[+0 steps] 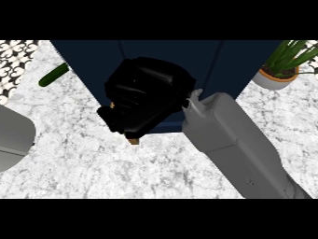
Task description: Pick up the bottled water, place it into the cabinet and close the cabinet
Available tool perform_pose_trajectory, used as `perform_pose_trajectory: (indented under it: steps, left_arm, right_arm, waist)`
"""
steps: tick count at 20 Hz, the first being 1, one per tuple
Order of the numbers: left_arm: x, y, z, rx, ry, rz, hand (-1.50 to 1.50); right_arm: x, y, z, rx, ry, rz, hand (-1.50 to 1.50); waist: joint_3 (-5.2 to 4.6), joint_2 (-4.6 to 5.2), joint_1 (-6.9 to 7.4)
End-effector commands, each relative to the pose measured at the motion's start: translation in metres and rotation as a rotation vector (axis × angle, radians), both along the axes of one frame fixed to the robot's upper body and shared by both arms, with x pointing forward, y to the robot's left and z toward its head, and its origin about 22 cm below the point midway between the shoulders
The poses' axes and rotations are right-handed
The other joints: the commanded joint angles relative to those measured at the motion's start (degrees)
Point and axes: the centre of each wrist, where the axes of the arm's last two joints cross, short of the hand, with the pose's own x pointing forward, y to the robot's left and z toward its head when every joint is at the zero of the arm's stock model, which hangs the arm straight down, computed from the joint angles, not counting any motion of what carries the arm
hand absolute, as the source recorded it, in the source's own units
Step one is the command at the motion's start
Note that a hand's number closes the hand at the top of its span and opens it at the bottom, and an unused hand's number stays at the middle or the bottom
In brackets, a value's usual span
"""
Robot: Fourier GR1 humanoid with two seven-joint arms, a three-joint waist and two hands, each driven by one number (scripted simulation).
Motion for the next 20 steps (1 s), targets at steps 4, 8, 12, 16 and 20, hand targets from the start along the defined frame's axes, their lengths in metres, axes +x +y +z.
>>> perform_pose_trajectory:
  steps: [4,8,12,16,20]
  left_arm:
    - [0.007,-0.007,-0.004,-0.006,0.013,-0.052,-1.5]
    - [0.006,-0.005,-0.019,-0.011,-0.004,-0.009,-1.5]
    - [0.004,0.005,-0.009,0.002,0.002,-0.016,-1.5]
    - [-0.001,-0.001,-0.016,-0.006,0.032,-0.039,-1.5]
    - [0.013,-0.008,-0.012,-0.007,0.008,-0.049,-1.5]
  right_arm:
    - [0.04,-0.023,-0.011,0.026,-0.094,-0.136,1.5]
    - [0.051,-0.03,-0.009,0.036,-0.159,-0.177,1.5]
    - [0.051,-0.017,0.029,0.077,-0.213,-0.223,1.5]
    - [0.058,-0.017,0.026,0.086,-0.29,-0.288,-1.5]
    - [0.069,-0.029,0.04,0.081,-0.32,-0.362,-1.5]
  waist:
    - [0.0,0.19,-0.02]
    - [-0.03,0.16,-0.16]
    - [-0.03,0.0,-0.1]
    - [-0.05,0.21,0.7]
    - [-0.04,0.65,0.92]
